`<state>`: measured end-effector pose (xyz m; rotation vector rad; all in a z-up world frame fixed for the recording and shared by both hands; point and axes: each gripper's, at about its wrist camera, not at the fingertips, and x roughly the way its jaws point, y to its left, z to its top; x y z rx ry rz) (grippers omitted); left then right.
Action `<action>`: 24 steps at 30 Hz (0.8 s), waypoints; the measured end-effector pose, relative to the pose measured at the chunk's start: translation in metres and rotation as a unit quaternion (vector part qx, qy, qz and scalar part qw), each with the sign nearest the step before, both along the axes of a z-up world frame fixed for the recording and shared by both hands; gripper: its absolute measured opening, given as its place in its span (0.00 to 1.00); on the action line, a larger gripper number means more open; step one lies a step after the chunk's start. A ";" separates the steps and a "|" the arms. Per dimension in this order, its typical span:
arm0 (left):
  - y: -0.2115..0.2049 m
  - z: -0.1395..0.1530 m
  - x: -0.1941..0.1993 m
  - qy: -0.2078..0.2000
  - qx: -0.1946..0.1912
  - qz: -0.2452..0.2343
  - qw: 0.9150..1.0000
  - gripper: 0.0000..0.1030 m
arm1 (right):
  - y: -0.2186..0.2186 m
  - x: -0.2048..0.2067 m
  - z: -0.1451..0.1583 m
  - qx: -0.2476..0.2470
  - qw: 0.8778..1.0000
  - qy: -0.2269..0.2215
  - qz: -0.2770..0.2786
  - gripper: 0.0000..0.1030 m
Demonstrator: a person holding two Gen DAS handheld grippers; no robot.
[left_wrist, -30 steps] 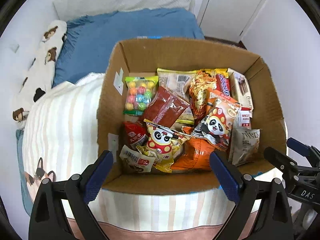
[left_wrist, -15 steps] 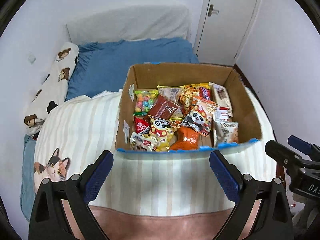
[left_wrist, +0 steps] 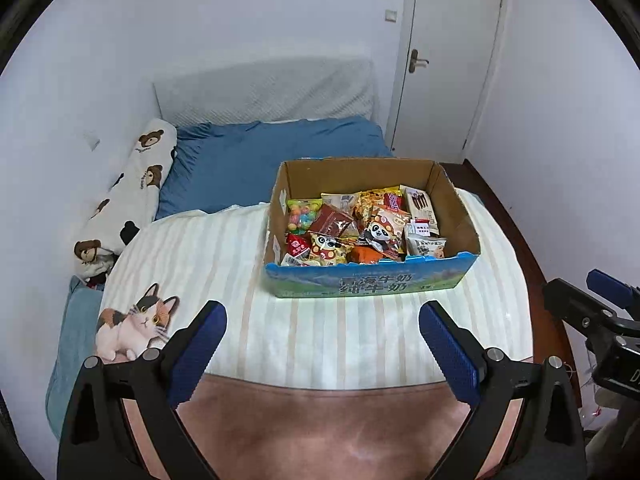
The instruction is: Organize snacks
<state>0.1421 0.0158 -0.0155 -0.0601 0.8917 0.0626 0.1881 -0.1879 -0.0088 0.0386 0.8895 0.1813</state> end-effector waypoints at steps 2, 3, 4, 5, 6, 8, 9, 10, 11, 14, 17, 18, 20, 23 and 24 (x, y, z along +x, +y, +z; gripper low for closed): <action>0.000 0.006 -0.009 -0.006 0.004 0.002 1.000 0.96 | -0.001 -0.015 0.009 -0.006 1.000 -0.011 0.000 0.98; 0.001 0.009 -0.013 -0.009 0.005 0.003 1.000 0.96 | -0.002 -0.019 0.012 -0.006 1.000 -0.013 0.001 0.98; 0.002 0.011 -0.017 -0.011 0.004 0.006 1.000 0.96 | -0.002 -0.024 0.015 -0.006 1.000 -0.016 0.001 0.98; 0.002 0.012 -0.021 -0.012 0.003 0.007 1.000 0.96 | -0.002 -0.028 0.017 -0.005 1.000 -0.018 0.002 0.98; 0.003 0.014 -0.024 -0.013 0.004 0.008 1.000 0.96 | -0.003 -0.032 0.019 -0.004 1.000 -0.019 0.003 0.98; 0.003 0.017 -0.031 -0.017 0.005 0.010 1.000 0.96 | -0.001 -0.039 0.023 -0.004 1.000 -0.024 0.004 0.98; 0.003 0.018 -0.034 -0.018 0.006 0.010 1.000 0.96 | -0.001 -0.043 0.025 -0.006 1.000 -0.026 0.005 0.98; 0.003 0.019 -0.036 -0.019 0.003 0.010 1.000 0.96 | 0.000 -0.046 0.027 -0.007 1.000 -0.029 0.006 0.98; 0.004 0.021 -0.039 -0.020 0.002 0.011 1.000 0.96 | 0.001 -0.049 0.028 -0.008 0.999 -0.031 0.008 0.98; 0.003 0.024 -0.044 -0.025 0.002 0.011 1.000 0.96 | 0.004 -0.055 0.033 -0.011 0.999 -0.037 0.011 0.99; 0.002 0.026 -0.046 -0.030 0.002 0.010 1.000 0.96 | 0.007 -0.059 0.035 -0.017 0.999 -0.043 0.012 0.99; 0.001 0.026 -0.046 -0.031 0.002 0.010 0.999 0.96 | 0.007 -0.058 0.036 -0.019 0.999 -0.045 0.012 0.99; 0.001 0.026 -0.043 -0.033 0.003 0.010 0.999 0.96 | 0.009 -0.054 0.035 -0.023 0.998 -0.052 0.009 1.00; 0.001 0.024 -0.037 -0.035 0.005 0.012 0.999 0.96 | 0.010 -0.049 0.035 -0.028 0.998 -0.060 0.003 1.00; 0.001 0.024 -0.034 -0.037 0.006 0.013 0.999 0.96 | 0.010 -0.046 0.035 -0.028 0.998 -0.062 0.001 1.00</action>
